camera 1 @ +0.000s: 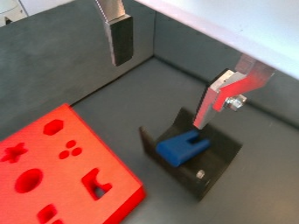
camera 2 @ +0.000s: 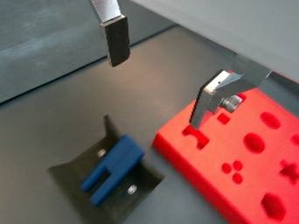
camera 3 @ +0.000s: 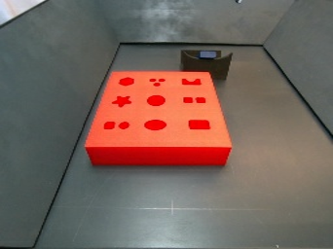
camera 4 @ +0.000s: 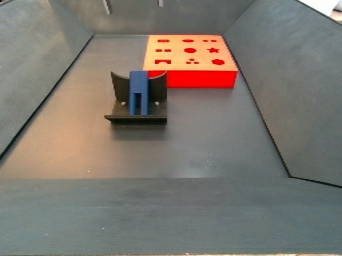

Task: Pick up the square-circle object. Move up. Rotate the square-circle object. Place the square-circle object on the fixture. Regrasp the square-circle object. Move to above the board. Insert the square-circle object.
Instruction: Regrasp the square-circle object.

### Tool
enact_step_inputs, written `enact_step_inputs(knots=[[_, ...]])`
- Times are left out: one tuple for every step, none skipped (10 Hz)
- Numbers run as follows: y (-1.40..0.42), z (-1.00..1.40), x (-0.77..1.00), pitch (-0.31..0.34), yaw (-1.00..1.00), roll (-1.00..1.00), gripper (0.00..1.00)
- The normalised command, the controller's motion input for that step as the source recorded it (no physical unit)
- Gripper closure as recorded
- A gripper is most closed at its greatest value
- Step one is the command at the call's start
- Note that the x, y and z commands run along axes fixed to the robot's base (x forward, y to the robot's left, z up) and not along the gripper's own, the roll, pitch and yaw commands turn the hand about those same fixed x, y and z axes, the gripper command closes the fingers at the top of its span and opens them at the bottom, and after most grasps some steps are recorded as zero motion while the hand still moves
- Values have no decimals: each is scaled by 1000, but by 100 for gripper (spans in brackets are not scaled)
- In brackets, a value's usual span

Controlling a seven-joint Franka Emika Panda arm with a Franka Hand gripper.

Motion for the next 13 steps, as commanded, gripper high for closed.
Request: enact_step_inputs(knots=[[-20,3,-23,-6,40,1000,0],[-20,5,-19,-10,41,1000,0],[-19,2,-21,-9,43,1000,0],[-19,7,-15,-6,44,1000,0],[-20,6,-5,-3,45,1000,0],[-20,1,12,6,47,1000,0],[-21,-6,25,14,49,1000,0],[-24,-7,33,20,51,1000,0],[-30,0,51,39,58,1000,0],[-31,-2,61,50,62,1000,0],[-32,-10,77,77,74,1000,0],[-38,-10,88,103,87,1000,0],[-38,-13,92,137,118,976,0]])
